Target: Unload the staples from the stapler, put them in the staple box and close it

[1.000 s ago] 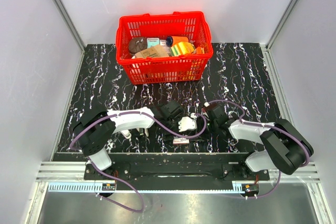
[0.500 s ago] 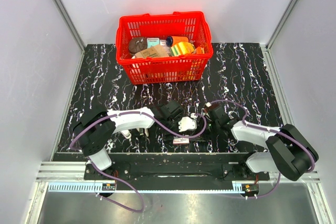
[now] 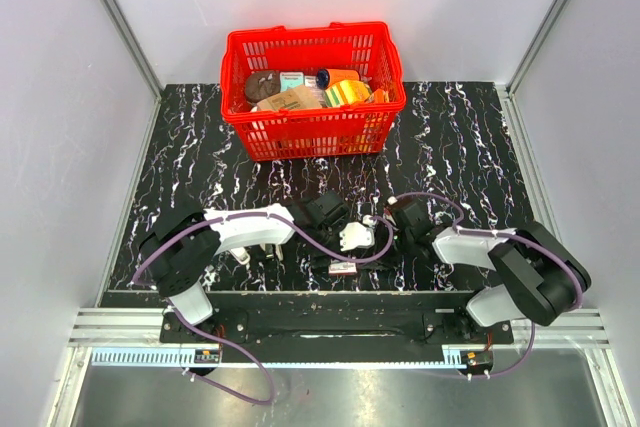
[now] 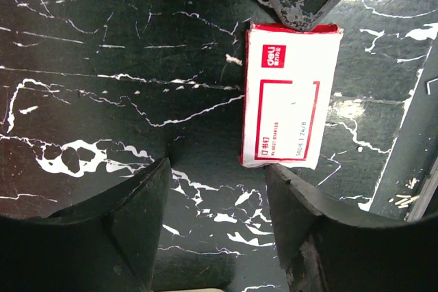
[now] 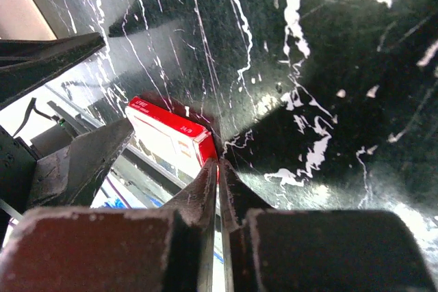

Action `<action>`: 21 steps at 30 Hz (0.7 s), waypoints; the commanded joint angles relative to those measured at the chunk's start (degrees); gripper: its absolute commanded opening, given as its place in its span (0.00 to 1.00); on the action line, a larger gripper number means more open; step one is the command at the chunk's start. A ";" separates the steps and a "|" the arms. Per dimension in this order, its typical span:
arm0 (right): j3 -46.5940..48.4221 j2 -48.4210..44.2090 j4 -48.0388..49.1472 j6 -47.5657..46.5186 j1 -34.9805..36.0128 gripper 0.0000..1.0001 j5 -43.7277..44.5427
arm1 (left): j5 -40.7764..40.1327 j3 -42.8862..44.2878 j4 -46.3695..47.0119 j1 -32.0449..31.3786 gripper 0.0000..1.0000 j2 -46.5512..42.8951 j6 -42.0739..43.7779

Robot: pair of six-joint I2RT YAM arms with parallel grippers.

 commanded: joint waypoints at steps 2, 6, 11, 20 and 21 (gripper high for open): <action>0.45 2.85 5.25 2.02 2.17 0.09 0.56 | -3.49 1.23 0.06 -0.08 0.62 2.52 -0.06; 1.06 2.86 3.51 1.32 2.35 0.09 1.25 | -3.66 1.32 -0.12 -0.09 0.62 2.35 0.03; 3.78 -2.67 -9.92 -3.33 2.18 0.19 7.57 | -5.94 1.84 -1.96 0.18 0.63 0.15 0.91; 13.80 -11.81 -27.26 -12.65 1.12 0.99 18.30 | -3.68 10.01 -12.50 8.34 0.69 -11.61 -0.23; 14.85 -12.69 -28.31 -13.53 0.86 0.99 19.18 | -2.88 10.97 -13.73 9.48 0.70 -13.72 -0.32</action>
